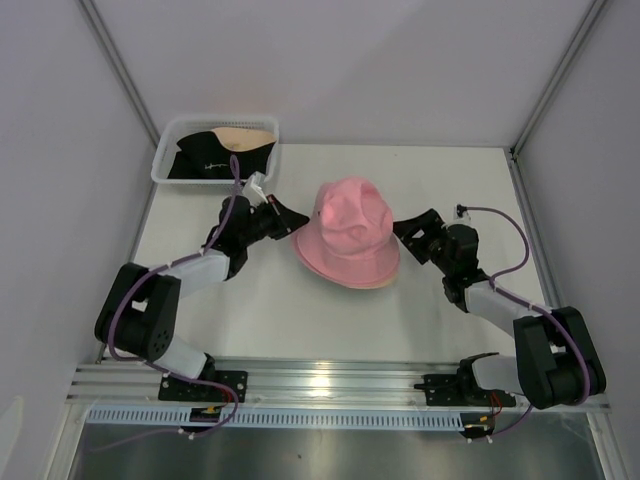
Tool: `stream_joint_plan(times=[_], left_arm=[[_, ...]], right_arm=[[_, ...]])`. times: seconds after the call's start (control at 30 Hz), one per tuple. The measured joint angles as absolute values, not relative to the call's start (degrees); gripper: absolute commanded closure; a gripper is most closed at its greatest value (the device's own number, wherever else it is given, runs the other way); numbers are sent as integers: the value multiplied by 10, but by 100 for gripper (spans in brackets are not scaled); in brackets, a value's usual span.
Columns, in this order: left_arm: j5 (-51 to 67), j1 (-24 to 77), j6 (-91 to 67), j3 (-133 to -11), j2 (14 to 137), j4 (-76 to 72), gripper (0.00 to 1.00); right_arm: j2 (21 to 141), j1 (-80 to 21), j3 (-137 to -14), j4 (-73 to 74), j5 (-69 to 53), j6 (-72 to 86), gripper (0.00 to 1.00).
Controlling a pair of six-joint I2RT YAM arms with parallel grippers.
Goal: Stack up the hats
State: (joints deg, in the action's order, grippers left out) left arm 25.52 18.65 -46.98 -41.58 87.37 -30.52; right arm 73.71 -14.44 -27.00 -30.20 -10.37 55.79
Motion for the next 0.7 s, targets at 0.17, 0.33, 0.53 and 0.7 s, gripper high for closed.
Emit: stream_joint_plan(times=[0.17,0.33,0.53,0.7], left_arm=[[204,211,-470,-389,849,-321,99],[152,237,-465,-370,827,-325,99],[85,276,-460,-337,802,-346,99],[39,289,-460,-311,787,-372,99]], right_arm=[[737,-144,-263,-305,-102,561,32],[735,-144,-261,-305,-104,579,32],[723,-144,-259,-285,-110,600,21],[695,-144,-243,-262,-111,619,23]])
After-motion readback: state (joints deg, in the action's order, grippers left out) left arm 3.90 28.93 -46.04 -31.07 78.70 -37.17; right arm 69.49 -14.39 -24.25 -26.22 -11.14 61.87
